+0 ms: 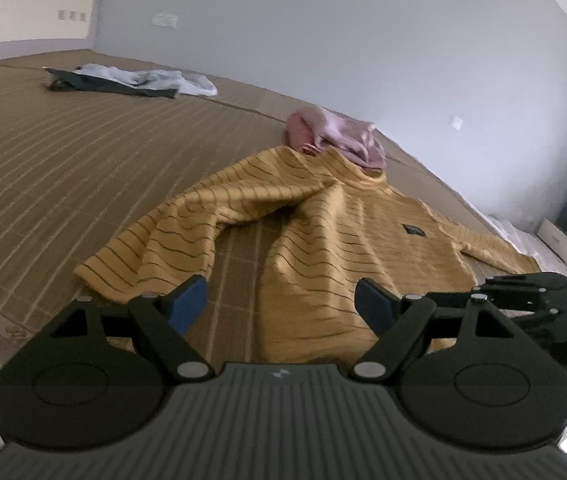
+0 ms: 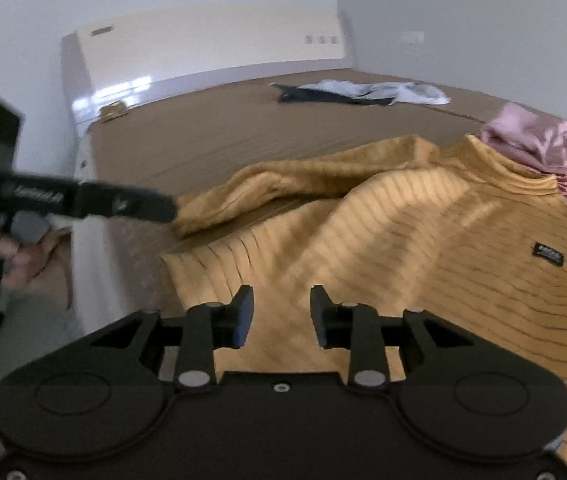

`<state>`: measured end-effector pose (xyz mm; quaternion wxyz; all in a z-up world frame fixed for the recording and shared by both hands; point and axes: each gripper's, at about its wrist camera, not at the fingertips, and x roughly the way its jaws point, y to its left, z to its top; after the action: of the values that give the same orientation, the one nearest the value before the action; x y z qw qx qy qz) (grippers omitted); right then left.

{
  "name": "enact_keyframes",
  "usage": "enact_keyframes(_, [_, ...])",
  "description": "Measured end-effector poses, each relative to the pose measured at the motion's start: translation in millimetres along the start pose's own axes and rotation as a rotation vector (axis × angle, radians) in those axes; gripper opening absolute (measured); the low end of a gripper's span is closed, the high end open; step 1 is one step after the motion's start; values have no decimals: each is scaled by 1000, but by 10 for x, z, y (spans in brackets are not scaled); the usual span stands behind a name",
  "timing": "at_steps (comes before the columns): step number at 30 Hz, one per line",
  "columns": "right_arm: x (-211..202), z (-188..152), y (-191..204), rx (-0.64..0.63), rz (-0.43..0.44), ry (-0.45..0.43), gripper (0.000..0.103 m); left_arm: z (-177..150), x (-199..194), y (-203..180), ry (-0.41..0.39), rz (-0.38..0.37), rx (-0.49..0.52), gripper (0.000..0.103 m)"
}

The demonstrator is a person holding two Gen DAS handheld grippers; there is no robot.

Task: Fold clothes

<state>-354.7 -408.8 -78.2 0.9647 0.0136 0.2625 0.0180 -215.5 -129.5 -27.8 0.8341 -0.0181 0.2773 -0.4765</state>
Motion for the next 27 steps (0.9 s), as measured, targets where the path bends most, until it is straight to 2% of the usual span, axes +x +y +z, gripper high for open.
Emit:
enact_keyframes(1, [-15, -18, 4, -10, -6, 6, 45, -5, 7, -22, 19, -24, 14, 85])
enact_keyframes(3, [-44, -54, 12, -30, -18, 17, 51, -20, 21, -88, 54, -56, 58, 85])
enact_keyframes(5, [-73, -90, 20, -50, -30, 29, 51, -42, 39, -180, 91, -68, 123, 85])
enact_keyframes(10, [-152, -198, -111, -6, -62, 40, 52, -111, 142, -417, 149, 38, 333, 85])
enact_keyframes(14, [-191, -238, -336, 91, -161, 39, 52, -40, 408, -558, 187, 127, 391, 85])
enact_keyframes(16, [-167, -266, -401, 105, -200, 54, 52, -22, 591, -674, 192, 176, 485, 85])
enact_keyframes(20, [-108, -362, -457, 102, -242, 114, 52, -108, 921, -731, 258, 312, 667, 85])
enact_keyframes(22, [-109, -410, -473, 107, -240, 119, 54, -179, 951, -665, 280, 322, 688, 85])
enact_keyframes(25, [-119, -467, -500, 122, -227, 113, 57, -156, 854, -490, 267, 310, 611, 86])
enact_keyframes(27, [-123, -479, -520, 135, -210, 109, 61, -101, 767, -368, 257, 350, 572, 86])
